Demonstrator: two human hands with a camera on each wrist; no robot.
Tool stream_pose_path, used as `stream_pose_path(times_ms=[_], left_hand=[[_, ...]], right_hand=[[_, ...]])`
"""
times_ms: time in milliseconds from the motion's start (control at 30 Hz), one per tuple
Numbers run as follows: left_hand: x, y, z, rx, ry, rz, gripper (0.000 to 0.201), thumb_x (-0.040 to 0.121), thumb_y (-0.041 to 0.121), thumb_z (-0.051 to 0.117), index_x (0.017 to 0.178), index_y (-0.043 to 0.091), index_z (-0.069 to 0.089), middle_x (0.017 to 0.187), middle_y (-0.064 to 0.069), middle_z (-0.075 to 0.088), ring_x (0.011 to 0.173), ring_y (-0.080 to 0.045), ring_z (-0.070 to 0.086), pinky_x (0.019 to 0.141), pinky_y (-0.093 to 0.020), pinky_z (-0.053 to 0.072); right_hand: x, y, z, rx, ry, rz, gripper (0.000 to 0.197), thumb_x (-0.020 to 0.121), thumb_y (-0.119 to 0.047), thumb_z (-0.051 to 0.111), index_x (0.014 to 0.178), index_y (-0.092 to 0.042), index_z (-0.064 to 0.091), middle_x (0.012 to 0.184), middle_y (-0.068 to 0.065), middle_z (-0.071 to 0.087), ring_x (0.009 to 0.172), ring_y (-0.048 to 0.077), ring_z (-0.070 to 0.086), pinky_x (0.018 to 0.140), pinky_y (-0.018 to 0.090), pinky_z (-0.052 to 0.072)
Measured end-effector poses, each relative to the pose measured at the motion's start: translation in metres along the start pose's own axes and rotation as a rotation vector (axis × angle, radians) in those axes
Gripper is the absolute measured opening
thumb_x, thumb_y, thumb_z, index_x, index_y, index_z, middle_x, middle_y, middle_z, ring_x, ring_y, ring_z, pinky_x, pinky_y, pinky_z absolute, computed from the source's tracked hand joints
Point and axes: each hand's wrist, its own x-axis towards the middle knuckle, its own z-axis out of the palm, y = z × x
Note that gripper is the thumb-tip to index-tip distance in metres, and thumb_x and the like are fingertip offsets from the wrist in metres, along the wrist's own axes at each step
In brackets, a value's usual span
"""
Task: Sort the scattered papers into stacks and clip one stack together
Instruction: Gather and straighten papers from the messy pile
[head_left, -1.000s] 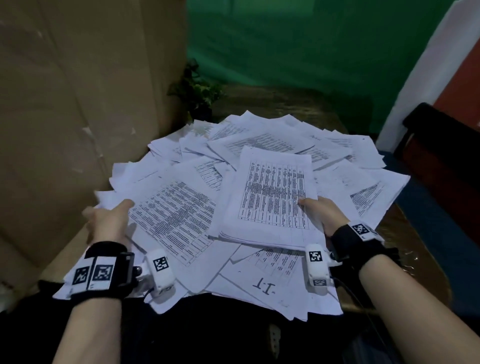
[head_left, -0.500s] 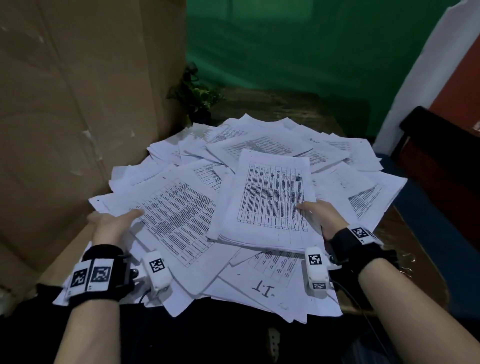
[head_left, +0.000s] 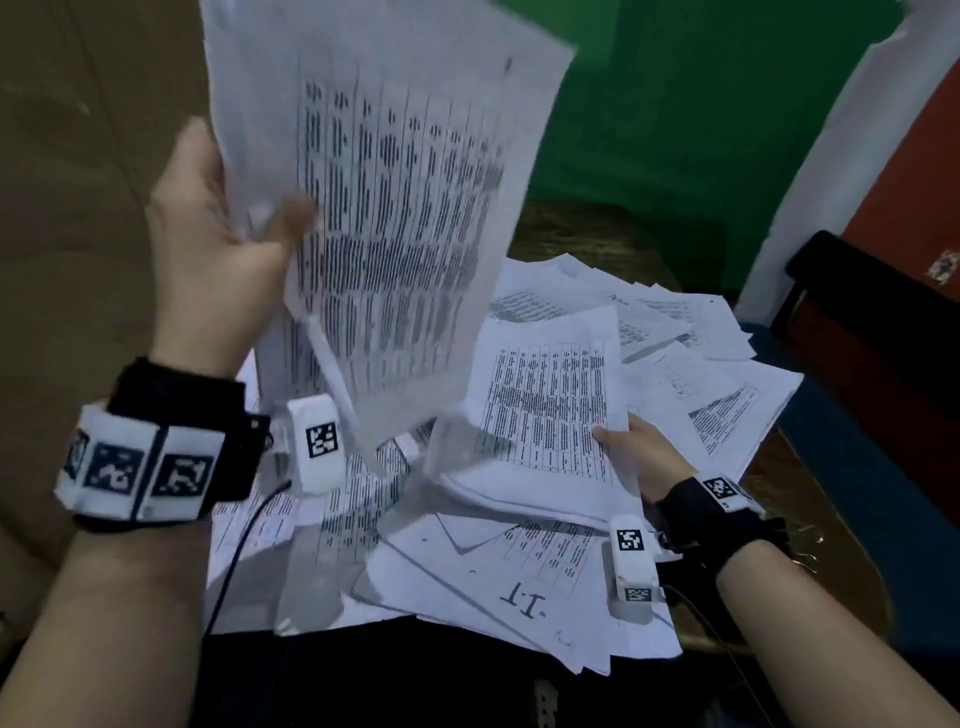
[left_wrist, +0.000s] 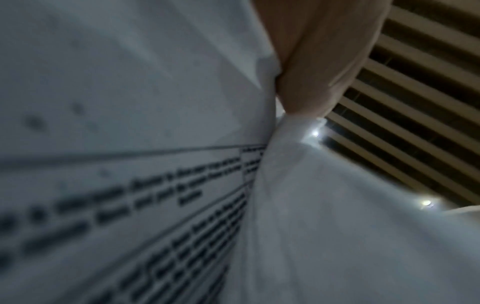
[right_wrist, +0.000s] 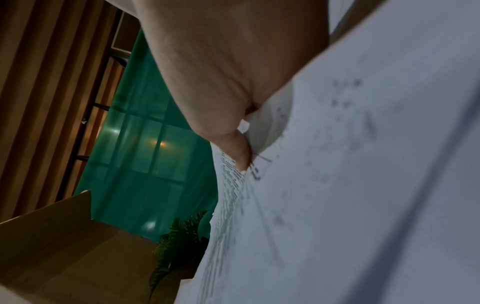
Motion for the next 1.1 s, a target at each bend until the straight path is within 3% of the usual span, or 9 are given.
stream_pose_path(times_ms=[167, 333, 433, 600, 733, 833, 900, 1000, 1100], left_hand=[[0.045, -0.029, 0.042, -0.178, -0.113, -0.232, 0.028, 0.086, 0.005, 0.058, 0.101, 0.028, 0.053, 0.103, 0.006, 0.066, 0.091, -0.005, 0.066, 0.080, -0.028, 0.055], [0.027, -0.086, 0.111, -0.291, -0.404, -0.629, 0.030, 0.093, -0.005, 0.045, 0.118, 0.003, 0.061, 0.110, -0.011, 0.069, 0.076, -0.012, 0.070, 0.069, -0.029, 0.057], [0.000, -0.116, 0.140, -0.300, -0.469, -0.781, 0.033, 0.093, -0.007, 0.043, 0.122, -0.002, 0.058, 0.111, -0.017, 0.066, 0.078, -0.018, 0.070, 0.070, -0.029, 0.058], [-0.031, -0.146, 0.175, -0.023, -0.543, -0.994, 0.013, 0.096, 0.003, 0.043, 0.107, 0.003, 0.051, 0.119, -0.021, 0.058, 0.098, -0.029, 0.057, 0.078, -0.030, 0.043], [-0.049, -0.158, 0.186, 0.088, -0.580, -1.081, 0.054, 0.099, 0.033, 0.045, 0.139, -0.003, 0.037, 0.138, -0.019, 0.049, 0.120, -0.035, 0.053, 0.097, -0.037, 0.044], [-0.052, -0.162, 0.179, 0.080, -0.532, -1.099, 0.056, 0.097, 0.042, 0.044, 0.134, 0.001, 0.038, 0.109, -0.006, 0.057, 0.098, -0.030, 0.060, 0.078, -0.032, 0.046], [-0.050, -0.150, 0.169, 0.047, -0.545, -1.067, 0.059, 0.098, 0.051, 0.036, 0.135, 0.005, 0.041, 0.101, -0.007, 0.058, 0.094, -0.027, 0.059, 0.077, -0.034, 0.041], [-0.041, -0.117, 0.156, -0.103, -0.433, -0.716, 0.063, 0.100, 0.052, 0.030, 0.145, 0.008, 0.033, 0.131, 0.003, 0.048, 0.128, -0.017, 0.045, 0.100, -0.030, 0.034], [-0.029, -0.070, 0.149, -0.203, -0.086, -0.279, 0.029, 0.103, 0.027, 0.037, 0.122, 0.006, 0.046, 0.101, 0.013, 0.058, 0.093, 0.006, 0.057, 0.081, -0.017, 0.043]], right_hand=[[0.001, 0.003, 0.001, 0.054, -0.002, -0.015, 0.033, 0.099, 0.000, 0.050, 0.131, 0.007, 0.048, 0.123, 0.016, 0.059, 0.093, 0.020, 0.059, 0.055, 0.006, 0.049], [-0.004, 0.002, -0.005, -0.047, -0.072, -0.052, 0.026, 0.093, -0.010, 0.062, 0.118, -0.001, 0.062, 0.107, 0.011, 0.072, 0.081, 0.015, 0.070, 0.071, 0.026, 0.057], [-0.008, -0.005, -0.005, -0.223, -0.007, -0.027, 0.039, 0.092, -0.034, 0.061, 0.123, -0.009, 0.062, 0.127, 0.013, 0.065, 0.107, 0.028, 0.065, 0.098, 0.045, 0.051], [-0.011, -0.010, -0.010, 0.107, 0.009, 0.063, 0.069, 0.097, -0.060, 0.038, 0.153, -0.021, 0.026, 0.151, -0.010, 0.033, 0.145, 0.018, 0.028, 0.118, 0.038, 0.022], [-0.005, -0.005, -0.008, -0.088, -0.055, 0.003, 0.056, 0.096, -0.020, 0.060, 0.144, -0.002, 0.037, 0.147, 0.014, 0.045, 0.125, 0.023, 0.053, 0.112, 0.034, 0.036], [-0.009, -0.010, -0.011, -0.098, -0.075, -0.107, 0.042, 0.094, 0.005, 0.053, 0.135, -0.005, 0.049, 0.134, 0.016, 0.058, 0.106, 0.019, 0.061, 0.093, 0.029, 0.048], [-0.015, -0.019, -0.017, 0.002, -0.126, -0.185, 0.043, 0.095, 0.003, 0.051, 0.136, -0.011, 0.049, 0.128, 0.011, 0.064, 0.111, 0.026, 0.064, 0.098, 0.040, 0.049], [-0.031, -0.051, -0.014, 0.097, -0.136, -0.338, 0.041, 0.094, 0.001, 0.053, 0.131, -0.019, 0.052, 0.119, 0.010, 0.069, 0.108, 0.028, 0.067, 0.093, 0.046, 0.051], [-0.051, -0.088, 0.001, -0.059, -0.127, -0.590, 0.038, 0.093, -0.007, 0.061, 0.119, -0.034, 0.053, 0.117, -0.003, 0.068, 0.108, 0.016, 0.066, 0.090, 0.032, 0.053]])
